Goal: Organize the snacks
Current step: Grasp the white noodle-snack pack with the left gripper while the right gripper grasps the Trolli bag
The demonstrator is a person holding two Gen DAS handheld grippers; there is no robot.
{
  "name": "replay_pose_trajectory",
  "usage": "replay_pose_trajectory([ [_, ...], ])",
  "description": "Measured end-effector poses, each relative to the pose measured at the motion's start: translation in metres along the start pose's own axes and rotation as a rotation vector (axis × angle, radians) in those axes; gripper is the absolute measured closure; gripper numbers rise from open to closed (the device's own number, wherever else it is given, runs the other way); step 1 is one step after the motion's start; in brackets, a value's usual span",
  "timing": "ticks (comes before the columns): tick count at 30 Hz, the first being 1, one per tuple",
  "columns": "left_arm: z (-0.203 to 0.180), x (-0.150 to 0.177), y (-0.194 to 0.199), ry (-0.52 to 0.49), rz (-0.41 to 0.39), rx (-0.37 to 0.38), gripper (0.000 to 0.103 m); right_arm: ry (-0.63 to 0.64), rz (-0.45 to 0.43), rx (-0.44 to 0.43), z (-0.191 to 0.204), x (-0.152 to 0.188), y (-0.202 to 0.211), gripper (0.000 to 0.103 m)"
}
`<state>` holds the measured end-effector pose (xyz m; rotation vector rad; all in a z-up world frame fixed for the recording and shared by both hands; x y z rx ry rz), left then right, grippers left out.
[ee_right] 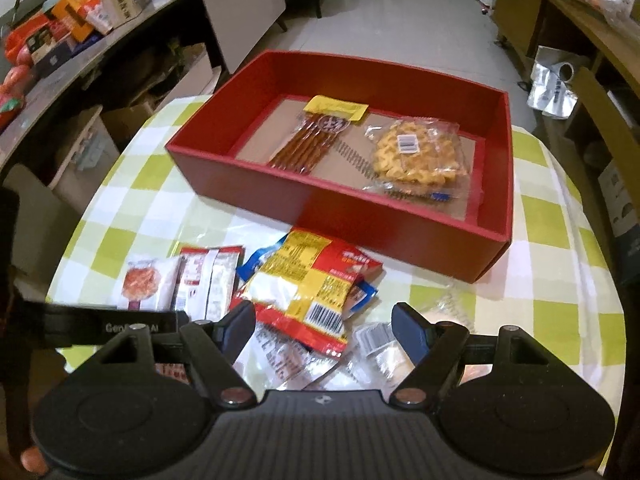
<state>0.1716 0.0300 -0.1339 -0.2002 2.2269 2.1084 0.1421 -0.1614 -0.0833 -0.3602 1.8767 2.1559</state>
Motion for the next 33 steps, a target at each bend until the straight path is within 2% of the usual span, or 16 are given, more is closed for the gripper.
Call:
replay_pose_trajectory([
  [3,0.000,-0.001,0.001,0.011,0.005,0.020,0.025,-0.040,-0.004,-0.011,-0.009,-0.006,0.000,0.020],
  [5,-0.002,-0.001,0.003,0.002,0.010,0.052,0.040,-0.063,0.001,-0.025,-0.013,-0.008,-0.001,0.019],
  [7,-0.004,0.000,0.006,-0.012,0.012,0.058,0.047,-0.061,0.012,-0.029,-0.012,-0.010,-0.005,0.019],
  [11,-0.005,0.003,0.013,-0.029,0.011,0.076,0.057,-0.095,0.026,-0.058,-0.013,-0.015,-0.010,0.019],
  [18,-0.005,0.004,0.024,-0.042,-0.014,0.092,0.059,-0.114,0.035,-0.067,0.000,-0.027,-0.023,0.015],
  [25,-0.003,0.005,0.019,-0.041,0.012,0.097,0.059,-0.125,0.098,-0.012,0.007,-0.032,-0.056,0.015],
  [29,-0.001,0.003,0.015,-0.038,0.022,0.093,0.059,-0.112,0.115,-0.036,0.003,-0.027,-0.065,0.016],
  [30,0.000,0.002,0.014,-0.038,0.025,0.090,0.059,-0.107,0.117,-0.046,0.001,-0.027,-0.064,0.016],
  [32,0.000,0.002,0.012,-0.043,0.031,0.086,0.058,-0.080,0.112,-0.062,0.000,-0.025,-0.058,0.028],
  [33,-0.001,0.002,0.012,-0.046,0.030,0.085,0.058,-0.068,0.110,-0.056,0.000,-0.023,-0.055,0.030],
])
Point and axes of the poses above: each gripper's, at about its wrist camera, not at the fingertips, and y roughly against the way its jaws point, z to its left, x to its underside, the point moved 2 cm from there along -y, roughly the way its jaws point, and after that the axes turned 7 degrees about z, right-handed, at the moved point
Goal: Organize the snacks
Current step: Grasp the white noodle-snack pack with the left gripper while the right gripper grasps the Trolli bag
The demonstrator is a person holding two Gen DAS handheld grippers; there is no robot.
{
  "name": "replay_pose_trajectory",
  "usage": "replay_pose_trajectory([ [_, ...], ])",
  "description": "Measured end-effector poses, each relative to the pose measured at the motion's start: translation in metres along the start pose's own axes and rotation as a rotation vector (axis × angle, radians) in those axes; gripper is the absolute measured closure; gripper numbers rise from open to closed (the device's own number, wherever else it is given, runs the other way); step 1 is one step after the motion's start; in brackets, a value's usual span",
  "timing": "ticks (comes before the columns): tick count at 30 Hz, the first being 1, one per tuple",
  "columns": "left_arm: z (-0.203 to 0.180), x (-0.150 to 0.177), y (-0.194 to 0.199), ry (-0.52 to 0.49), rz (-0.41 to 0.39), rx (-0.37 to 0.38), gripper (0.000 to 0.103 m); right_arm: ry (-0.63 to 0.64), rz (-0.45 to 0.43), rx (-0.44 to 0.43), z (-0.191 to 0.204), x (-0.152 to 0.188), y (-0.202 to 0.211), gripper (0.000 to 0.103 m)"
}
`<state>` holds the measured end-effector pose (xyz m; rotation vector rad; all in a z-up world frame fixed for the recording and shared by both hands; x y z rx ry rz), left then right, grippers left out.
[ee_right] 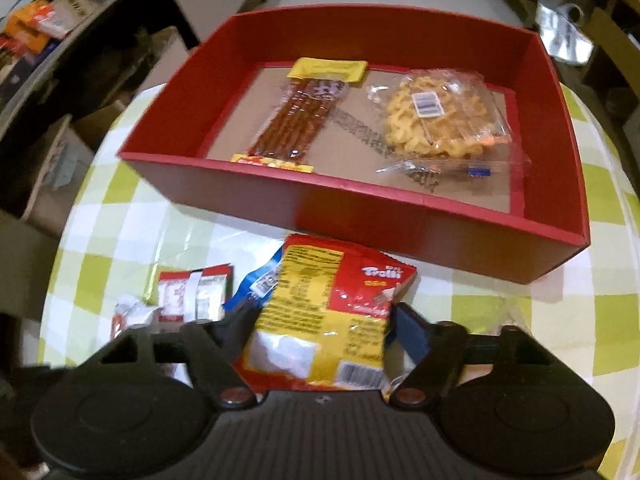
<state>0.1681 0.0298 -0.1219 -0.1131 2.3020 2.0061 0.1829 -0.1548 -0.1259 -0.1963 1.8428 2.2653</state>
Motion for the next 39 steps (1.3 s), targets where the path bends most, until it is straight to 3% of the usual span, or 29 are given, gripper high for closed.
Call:
replay_pose_trajectory([
  [11,-0.004,0.003,0.005,-0.035,0.012,0.039,0.058,0.075,-0.013,-0.005,0.001,0.040,0.033,0.034],
  [20,-0.017,0.008,0.011,-0.085,-0.002,0.042,0.058,0.125,-0.059,0.062,0.013,0.062,0.053,0.034],
  [29,-0.032,0.013,0.020,-0.139,-0.050,0.000,0.058,0.152,-0.098,0.121,0.015,0.069,0.063,0.034],
  [39,-0.042,0.012,0.031,-0.159,-0.103,-0.028,0.058,0.156,-0.155,0.121,0.015,0.065,0.074,0.034],
])
Point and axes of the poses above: each gripper's, at about its wrist camera, not at the fingertips, and y roughly against the way its jaws point, z to its left, x to its underside, the point moved 2 cm from there along -y, roughly the way its jaws point, and after that the axes turned 7 degrees about z, right-handed, at the moved point
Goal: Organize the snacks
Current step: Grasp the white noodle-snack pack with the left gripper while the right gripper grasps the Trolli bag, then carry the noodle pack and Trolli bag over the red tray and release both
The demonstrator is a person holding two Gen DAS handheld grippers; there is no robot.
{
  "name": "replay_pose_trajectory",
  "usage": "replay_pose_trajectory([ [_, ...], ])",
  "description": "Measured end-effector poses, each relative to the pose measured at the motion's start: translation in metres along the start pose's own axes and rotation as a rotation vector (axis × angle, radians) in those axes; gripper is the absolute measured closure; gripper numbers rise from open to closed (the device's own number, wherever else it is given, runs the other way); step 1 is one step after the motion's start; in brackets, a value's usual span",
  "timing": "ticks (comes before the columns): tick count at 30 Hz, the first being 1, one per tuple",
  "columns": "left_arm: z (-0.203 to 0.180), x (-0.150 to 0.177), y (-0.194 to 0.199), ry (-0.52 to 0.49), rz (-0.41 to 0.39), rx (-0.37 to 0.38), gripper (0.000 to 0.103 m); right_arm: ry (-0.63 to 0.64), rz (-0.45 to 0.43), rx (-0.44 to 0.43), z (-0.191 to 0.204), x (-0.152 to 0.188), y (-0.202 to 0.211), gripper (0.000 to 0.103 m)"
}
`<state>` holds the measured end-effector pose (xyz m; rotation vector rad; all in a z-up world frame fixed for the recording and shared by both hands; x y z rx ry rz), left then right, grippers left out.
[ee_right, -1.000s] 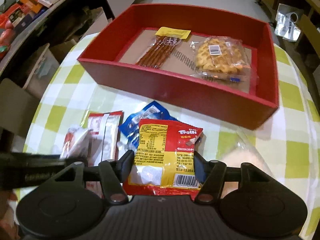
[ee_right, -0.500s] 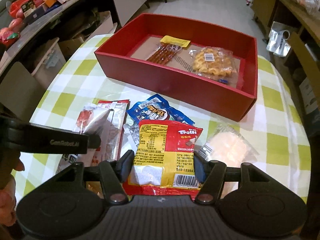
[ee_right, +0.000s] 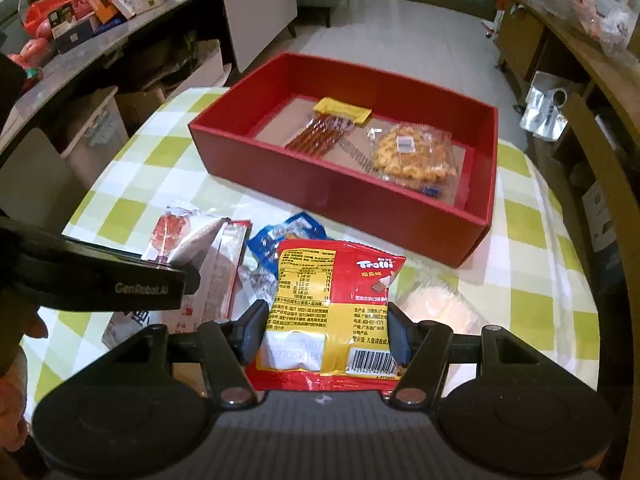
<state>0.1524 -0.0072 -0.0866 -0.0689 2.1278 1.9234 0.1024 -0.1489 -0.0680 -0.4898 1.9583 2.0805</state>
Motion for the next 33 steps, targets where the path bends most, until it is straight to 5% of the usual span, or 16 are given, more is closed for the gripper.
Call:
replay_pose_trajectory([
  [33,-0.038,-0.046,0.028,-0.048,-0.173,-0.070,0.058,-0.080,-0.166,0.065,-0.035,-0.049,0.018,0.034],
])
Point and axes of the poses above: each gripper's, at about its wrist camera, not at the fingertips, and y roughly against the way its jaws point, z to its left, x to its underside, the point moved 2 cm from there along -y, roughly the way its jaws point, and after that the axes turned 7 degrees about z, right-handed, at the moved point
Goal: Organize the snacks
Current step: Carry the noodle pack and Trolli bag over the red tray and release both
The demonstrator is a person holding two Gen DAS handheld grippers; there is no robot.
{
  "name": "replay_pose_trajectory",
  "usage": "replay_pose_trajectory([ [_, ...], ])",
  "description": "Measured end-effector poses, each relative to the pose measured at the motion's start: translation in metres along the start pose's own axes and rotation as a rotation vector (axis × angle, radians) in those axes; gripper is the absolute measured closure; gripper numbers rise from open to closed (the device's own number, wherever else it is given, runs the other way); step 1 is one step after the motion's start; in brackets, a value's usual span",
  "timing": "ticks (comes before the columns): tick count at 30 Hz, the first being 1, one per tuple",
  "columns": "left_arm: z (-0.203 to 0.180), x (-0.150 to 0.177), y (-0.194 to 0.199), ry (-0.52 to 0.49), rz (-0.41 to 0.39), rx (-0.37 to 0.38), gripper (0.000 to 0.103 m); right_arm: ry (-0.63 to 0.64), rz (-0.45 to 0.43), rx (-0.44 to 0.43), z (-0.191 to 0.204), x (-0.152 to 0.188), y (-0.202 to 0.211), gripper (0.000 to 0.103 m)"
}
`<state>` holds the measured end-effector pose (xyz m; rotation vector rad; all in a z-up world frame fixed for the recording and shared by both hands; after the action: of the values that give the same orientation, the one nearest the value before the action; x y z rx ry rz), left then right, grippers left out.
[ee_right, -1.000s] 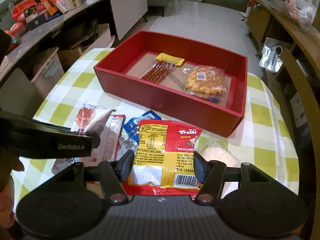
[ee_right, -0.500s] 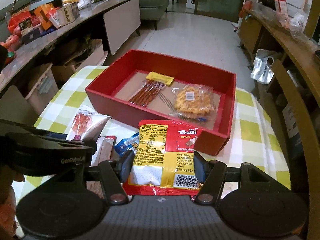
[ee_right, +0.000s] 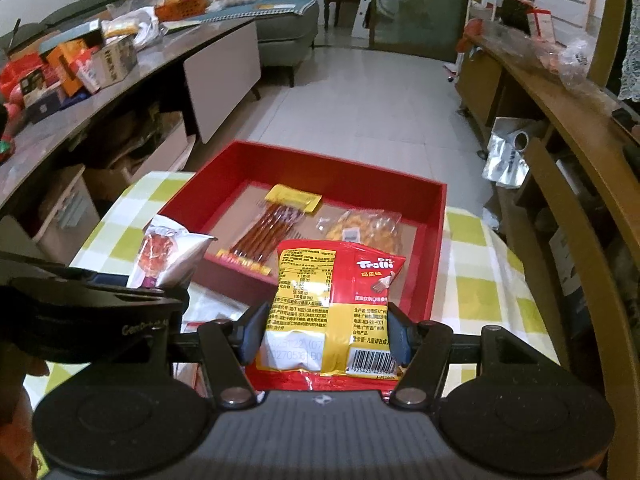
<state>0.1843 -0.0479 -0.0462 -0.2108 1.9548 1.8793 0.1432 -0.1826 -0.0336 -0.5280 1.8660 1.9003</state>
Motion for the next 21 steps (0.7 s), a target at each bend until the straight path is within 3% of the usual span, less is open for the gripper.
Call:
replay_pose_trajectory([
  [13,-0.025,-0.053,-0.016,-0.033,-0.067,-0.020,0.059,-0.055,-0.054,0.034,-0.029,-0.044,-0.028,0.035],
  [15,-0.030,-0.063,-0.020,-0.046,-0.085,-0.022,0.059,-0.073,-0.060,0.012,-0.035,-0.051,-0.035,0.038],
  [17,-0.034,-0.070,-0.024,-0.059,-0.104,-0.032,0.059,-0.084,-0.063,-0.001,-0.037,-0.058,-0.045,0.049],
  [21,-0.039,-0.083,-0.040,-0.053,-0.102,-0.015,0.059,-0.109,-0.047,-0.008,-0.043,-0.064,-0.070,0.049],
])
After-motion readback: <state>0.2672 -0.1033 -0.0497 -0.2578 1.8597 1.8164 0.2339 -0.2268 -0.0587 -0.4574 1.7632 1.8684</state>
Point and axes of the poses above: each gripper's, at about its wrist camera, not at the fingertips, and y roughly against the way its jaws point, z to its left, x to its underside, the point moved 2 cm from there along -y, roughly the way its jaws point, and after that the axes turned 7 degrees about z, right-handed, at the moved point
